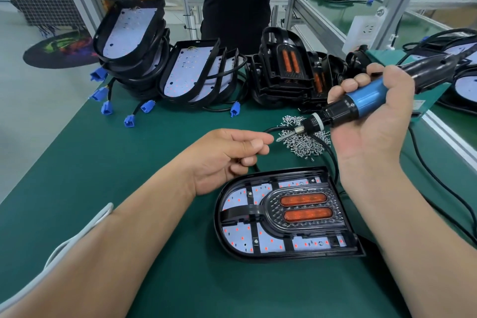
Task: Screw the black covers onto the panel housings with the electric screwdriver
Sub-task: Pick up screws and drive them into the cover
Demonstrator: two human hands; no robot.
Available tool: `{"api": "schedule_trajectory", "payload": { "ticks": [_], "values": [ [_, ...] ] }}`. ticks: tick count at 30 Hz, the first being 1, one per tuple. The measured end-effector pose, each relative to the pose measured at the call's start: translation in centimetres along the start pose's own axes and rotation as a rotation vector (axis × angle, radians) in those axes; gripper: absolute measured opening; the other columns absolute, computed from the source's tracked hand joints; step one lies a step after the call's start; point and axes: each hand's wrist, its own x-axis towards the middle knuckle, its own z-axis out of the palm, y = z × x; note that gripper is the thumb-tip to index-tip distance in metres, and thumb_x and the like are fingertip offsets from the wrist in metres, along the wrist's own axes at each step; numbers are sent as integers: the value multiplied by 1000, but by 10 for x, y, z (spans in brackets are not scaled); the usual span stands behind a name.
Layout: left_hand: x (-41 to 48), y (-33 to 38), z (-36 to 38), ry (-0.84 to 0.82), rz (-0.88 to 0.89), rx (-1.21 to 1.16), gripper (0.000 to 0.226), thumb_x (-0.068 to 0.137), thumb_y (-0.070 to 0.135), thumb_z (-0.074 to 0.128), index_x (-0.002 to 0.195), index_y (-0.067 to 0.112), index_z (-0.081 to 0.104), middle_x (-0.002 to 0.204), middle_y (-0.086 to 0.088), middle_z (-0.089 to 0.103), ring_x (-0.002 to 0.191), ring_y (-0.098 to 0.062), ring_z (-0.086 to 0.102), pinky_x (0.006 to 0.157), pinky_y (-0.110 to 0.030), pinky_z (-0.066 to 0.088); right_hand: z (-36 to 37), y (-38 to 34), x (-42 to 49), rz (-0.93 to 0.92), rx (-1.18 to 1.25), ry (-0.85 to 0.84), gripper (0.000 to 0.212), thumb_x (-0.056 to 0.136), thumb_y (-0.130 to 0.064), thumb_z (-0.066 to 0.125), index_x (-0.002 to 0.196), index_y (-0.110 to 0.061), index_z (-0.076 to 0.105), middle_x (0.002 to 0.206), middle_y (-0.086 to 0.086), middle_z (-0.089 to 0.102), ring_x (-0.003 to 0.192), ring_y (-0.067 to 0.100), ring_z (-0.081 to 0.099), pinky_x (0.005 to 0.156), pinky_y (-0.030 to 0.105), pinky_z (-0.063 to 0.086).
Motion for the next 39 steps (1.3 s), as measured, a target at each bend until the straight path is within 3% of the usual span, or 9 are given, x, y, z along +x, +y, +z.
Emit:
{"api": "schedule_trajectory", "payload": {
  "ticks": [4,10,28,39],
  "values": [
    [2,-1,-1,1,1,49,17,86,8,73,98,12,84,93,-7,77,61,-7,49,45,-12,33,3,3,-1,11,10,-25,9,99,-19,64,100,-11,59,80,2,56,71,18,56,76,34,51],
    [3,-2,2,-9,27,106,14,101,-1,60,110,3,71,93,-9,77,57,-5,46,42,-11,30,6,9,-1,26,-26,-56,7,96,-18,66,97,-12,62,81,2,55,70,18,55,76,34,51],
    [-2,1,6,-2,23,110,18,102,-4,57,114,3,67,90,-8,77,56,-6,45,43,-12,30,4,11,-2,24,-80,-61,5,99,-18,63,99,-13,61,81,1,56,70,17,56,75,33,52],
    [-2,-2,5,21,69,167,18,101,-5,59,112,7,66,89,-8,76,57,-7,44,45,-13,29,5,15,-2,38,-176,-84,18,104,-26,66,107,-12,55,84,1,57,74,16,58,77,34,53]
  ]
}}
